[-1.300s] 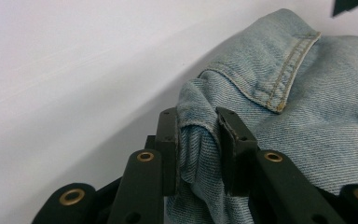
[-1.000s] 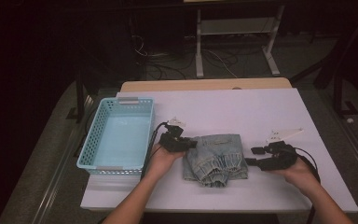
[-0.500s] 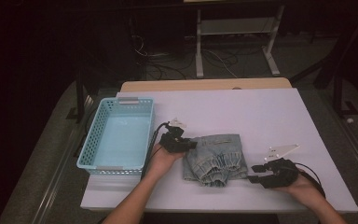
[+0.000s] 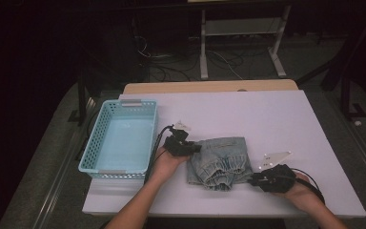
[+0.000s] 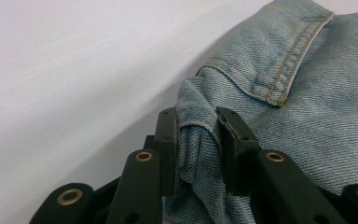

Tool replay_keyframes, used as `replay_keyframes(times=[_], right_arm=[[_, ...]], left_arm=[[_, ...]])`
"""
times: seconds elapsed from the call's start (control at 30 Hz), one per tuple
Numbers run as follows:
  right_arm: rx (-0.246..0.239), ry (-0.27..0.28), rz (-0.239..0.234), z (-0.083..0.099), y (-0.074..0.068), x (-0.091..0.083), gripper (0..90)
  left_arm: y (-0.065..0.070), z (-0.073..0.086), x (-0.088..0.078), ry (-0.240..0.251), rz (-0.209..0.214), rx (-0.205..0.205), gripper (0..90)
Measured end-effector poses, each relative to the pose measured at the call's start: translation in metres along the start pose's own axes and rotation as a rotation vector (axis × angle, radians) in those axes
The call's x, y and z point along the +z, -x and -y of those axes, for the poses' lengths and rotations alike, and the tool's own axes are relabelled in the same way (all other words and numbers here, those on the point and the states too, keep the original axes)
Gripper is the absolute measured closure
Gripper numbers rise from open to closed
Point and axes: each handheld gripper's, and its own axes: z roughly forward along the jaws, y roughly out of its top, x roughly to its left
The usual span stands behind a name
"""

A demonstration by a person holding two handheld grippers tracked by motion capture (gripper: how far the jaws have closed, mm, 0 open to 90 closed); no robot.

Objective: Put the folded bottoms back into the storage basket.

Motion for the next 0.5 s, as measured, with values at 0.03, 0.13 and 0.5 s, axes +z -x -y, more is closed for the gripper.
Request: replay_keyframes(times=[0.03, 0.13, 0.5], right_arm=[[-0.007, -0.003, -0.003, -0.0006, 0.0001, 0.0001, 79.3], [-0.015, -0.006, -0.016, -0.0022, 0.0011, 0.0007, 82.2], [0.011, 0.068, -0.038, -0.0046, 0.0051, -0.0084, 83.2]], left_arm=[[-0.0001, 0.0001, 0.0001, 0.001, 0.000, 0.000, 70.7], [-0.0010, 0.0001, 0.0001, 0.000, 0.005, 0.000, 70.7], [0.0001, -0.0008, -0.0022, 0.011, 0.009, -0.013, 71.0]])
